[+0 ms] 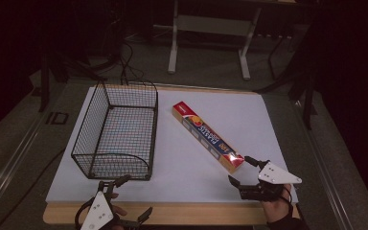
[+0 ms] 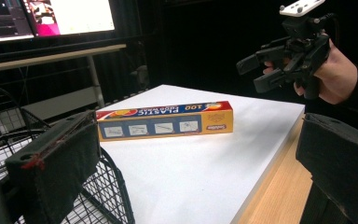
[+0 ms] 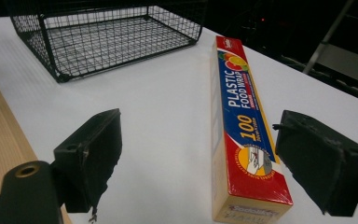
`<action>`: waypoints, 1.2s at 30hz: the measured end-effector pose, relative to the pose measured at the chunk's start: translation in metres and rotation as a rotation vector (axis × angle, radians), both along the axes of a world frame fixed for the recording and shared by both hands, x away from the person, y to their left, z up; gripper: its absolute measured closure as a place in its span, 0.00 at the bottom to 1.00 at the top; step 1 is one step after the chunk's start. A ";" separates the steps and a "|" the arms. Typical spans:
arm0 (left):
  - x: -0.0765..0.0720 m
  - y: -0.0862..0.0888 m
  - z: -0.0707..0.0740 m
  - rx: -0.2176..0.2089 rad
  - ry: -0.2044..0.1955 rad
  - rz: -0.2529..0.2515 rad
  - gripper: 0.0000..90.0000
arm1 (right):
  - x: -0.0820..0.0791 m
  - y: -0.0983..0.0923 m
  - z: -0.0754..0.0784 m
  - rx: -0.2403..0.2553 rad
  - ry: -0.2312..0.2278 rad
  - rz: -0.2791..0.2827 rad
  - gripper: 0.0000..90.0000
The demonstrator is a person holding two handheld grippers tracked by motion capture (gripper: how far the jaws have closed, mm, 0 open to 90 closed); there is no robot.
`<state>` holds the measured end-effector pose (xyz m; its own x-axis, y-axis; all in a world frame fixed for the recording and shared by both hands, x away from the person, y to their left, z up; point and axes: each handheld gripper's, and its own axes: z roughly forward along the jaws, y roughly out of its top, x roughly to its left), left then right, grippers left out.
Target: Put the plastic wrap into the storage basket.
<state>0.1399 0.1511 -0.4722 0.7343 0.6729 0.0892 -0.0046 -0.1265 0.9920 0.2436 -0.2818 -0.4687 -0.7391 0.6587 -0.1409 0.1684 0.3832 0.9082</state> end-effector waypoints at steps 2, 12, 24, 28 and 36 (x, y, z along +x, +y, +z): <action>0.000 0.000 0.000 0.003 -0.001 0.001 0.00 | 0.000 0.001 0.000 -0.001 0.001 0.019 0.16; 0.000 0.000 0.000 0.006 -0.004 -0.002 0.00 | -0.002 0.005 0.000 -0.026 -0.006 0.056 0.17; 0.000 -0.001 0.000 0.009 -0.005 -0.002 0.00 | -0.004 0.013 0.009 -0.033 -0.006 0.044 0.15; 0.000 -0.001 0.000 0.010 -0.005 0.001 0.00 | 0.000 0.017 0.013 -0.047 -0.004 0.047 0.15; 0.000 -0.002 0.000 0.015 -0.004 0.003 0.00 | 0.011 0.020 0.020 -0.056 0.006 0.036 0.15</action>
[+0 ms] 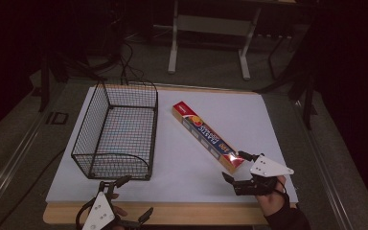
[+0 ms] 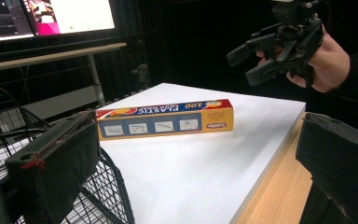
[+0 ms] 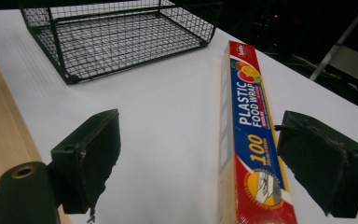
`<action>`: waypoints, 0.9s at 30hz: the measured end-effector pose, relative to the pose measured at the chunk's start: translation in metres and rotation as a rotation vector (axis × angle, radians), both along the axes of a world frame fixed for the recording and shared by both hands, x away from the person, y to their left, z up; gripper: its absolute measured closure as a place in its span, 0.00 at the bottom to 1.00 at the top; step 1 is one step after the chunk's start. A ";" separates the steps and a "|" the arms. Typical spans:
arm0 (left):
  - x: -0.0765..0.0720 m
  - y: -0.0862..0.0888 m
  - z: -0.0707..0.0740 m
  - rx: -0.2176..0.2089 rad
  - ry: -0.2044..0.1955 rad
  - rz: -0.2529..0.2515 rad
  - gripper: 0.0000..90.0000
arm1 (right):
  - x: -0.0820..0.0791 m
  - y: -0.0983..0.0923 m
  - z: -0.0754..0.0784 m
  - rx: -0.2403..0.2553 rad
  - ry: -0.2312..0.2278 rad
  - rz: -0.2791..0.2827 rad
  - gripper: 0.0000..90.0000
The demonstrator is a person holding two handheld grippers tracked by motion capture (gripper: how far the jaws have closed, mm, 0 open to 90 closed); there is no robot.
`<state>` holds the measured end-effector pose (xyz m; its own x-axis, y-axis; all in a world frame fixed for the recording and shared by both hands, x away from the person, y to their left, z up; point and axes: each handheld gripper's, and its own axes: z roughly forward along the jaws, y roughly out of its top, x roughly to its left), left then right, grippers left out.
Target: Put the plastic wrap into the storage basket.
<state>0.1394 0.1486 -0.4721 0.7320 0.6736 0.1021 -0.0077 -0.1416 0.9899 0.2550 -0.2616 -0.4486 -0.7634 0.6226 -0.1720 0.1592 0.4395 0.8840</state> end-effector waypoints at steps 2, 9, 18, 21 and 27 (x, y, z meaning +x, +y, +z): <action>0.000 0.000 0.000 -0.001 0.000 0.004 0.00 | 0.003 0.001 0.002 0.003 -0.001 -0.004 0.15; -0.001 -0.001 0.000 -0.002 0.000 -0.001 0.00 | 0.018 0.009 0.007 -0.020 -0.006 -0.021 0.15; -0.001 0.000 0.000 -0.007 0.000 -0.004 0.00 | 0.035 0.019 0.011 -0.024 -0.008 -0.022 0.15; -0.001 0.000 0.000 -0.005 -0.002 -0.007 0.00 | 0.042 0.021 0.015 -0.022 -0.005 -0.030 0.13; -0.001 -0.001 0.000 -0.007 0.003 -0.010 0.00 | 0.056 0.026 0.023 -0.024 -0.010 -0.045 0.12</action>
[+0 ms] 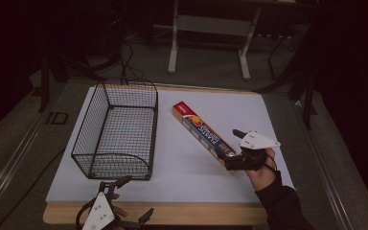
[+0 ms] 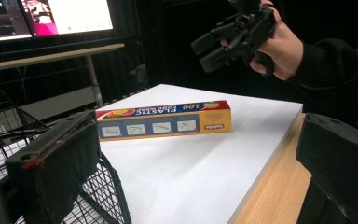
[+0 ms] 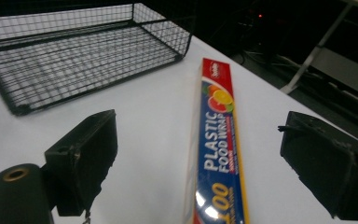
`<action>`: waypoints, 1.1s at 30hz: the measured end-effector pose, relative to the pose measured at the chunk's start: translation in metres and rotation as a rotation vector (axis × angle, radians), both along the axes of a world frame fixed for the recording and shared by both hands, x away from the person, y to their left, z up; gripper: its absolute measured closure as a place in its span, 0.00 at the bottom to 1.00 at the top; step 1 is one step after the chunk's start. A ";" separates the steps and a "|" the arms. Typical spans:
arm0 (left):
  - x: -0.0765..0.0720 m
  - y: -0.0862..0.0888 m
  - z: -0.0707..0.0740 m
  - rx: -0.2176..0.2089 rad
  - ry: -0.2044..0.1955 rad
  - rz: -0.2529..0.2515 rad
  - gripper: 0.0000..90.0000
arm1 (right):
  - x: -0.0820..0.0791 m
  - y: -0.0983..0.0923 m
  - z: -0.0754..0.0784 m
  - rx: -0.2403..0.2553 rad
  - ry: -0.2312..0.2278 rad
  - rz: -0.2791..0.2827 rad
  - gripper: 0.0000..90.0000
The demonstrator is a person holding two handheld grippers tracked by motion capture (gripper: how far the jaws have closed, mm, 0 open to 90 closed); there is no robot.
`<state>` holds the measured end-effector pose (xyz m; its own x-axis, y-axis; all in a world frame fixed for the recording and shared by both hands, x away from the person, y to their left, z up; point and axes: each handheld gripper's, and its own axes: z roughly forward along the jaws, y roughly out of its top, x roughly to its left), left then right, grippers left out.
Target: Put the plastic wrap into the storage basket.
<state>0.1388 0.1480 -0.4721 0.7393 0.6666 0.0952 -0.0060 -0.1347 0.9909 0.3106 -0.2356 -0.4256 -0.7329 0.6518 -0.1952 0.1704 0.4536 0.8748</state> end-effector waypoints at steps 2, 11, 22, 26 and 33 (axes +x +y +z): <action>0.000 0.000 0.000 0.000 -0.001 -0.001 0.00 | 0.004 0.002 0.002 -0.007 0.008 -0.003 0.12; 0.000 0.000 0.000 0.003 0.000 -0.004 0.00 | 0.027 0.018 0.008 -0.015 0.064 0.034 0.11; 0.000 0.001 0.000 -0.003 0.002 -0.007 0.00 | 0.057 0.036 0.000 -0.042 0.101 0.009 0.11; 0.000 0.001 -0.001 0.003 0.005 -0.011 0.00 | 0.069 0.042 -0.003 -0.060 0.137 -0.008 0.11; 0.000 0.002 -0.001 0.003 0.007 -0.012 0.00 | 0.090 0.051 -0.010 -0.074 0.185 -0.018 0.11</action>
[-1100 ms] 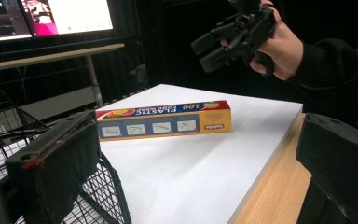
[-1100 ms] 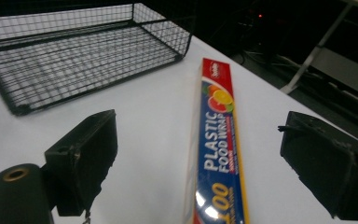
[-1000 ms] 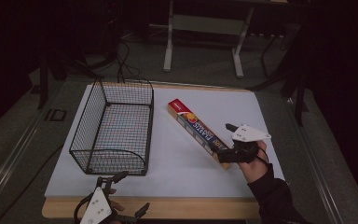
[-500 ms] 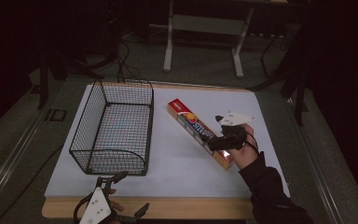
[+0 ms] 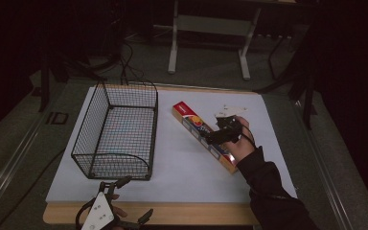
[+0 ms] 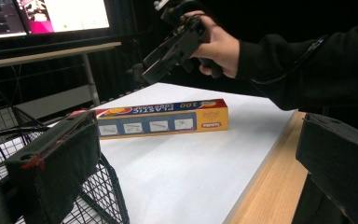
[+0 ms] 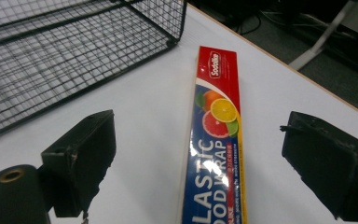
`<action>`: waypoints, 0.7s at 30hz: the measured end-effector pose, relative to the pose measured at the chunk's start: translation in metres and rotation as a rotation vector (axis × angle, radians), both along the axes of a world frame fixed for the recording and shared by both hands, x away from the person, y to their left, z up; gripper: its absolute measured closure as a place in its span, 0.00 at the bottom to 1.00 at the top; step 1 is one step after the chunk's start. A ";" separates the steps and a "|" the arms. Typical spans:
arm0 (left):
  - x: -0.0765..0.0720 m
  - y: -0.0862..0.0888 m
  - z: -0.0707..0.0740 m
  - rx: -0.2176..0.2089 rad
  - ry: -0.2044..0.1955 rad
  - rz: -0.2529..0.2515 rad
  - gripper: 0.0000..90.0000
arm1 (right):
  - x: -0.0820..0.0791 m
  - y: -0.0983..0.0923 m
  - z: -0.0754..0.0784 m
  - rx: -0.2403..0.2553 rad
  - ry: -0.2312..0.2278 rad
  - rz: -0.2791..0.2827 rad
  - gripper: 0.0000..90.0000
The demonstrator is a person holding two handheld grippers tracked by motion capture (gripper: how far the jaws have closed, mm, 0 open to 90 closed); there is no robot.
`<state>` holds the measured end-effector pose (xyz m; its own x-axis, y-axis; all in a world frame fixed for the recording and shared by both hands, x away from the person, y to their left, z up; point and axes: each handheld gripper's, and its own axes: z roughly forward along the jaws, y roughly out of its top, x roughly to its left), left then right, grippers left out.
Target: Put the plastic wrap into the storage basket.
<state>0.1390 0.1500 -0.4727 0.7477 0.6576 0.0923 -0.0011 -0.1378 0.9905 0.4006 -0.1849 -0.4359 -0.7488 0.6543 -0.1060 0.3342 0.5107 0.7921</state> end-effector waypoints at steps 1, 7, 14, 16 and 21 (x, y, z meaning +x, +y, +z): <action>0.000 0.000 0.000 0.002 0.002 -0.001 0.00 | 0.002 0.002 -0.002 -0.014 -0.005 -0.015 0.11; 0.000 0.000 0.000 0.001 0.004 -0.007 0.00 | 0.018 0.009 -0.011 -0.050 0.062 -0.034 0.11; 0.001 -0.001 -0.001 0.007 0.015 -0.017 0.00 | 0.035 0.018 -0.020 -0.105 0.192 -0.025 0.11; 0.001 0.000 0.000 0.006 0.014 -0.017 0.00 | 0.039 0.022 -0.024 -0.128 0.218 -0.029 0.11; 0.001 0.000 -0.001 0.003 0.015 -0.017 0.00 | 0.048 0.028 -0.029 -0.160 0.257 -0.035 0.11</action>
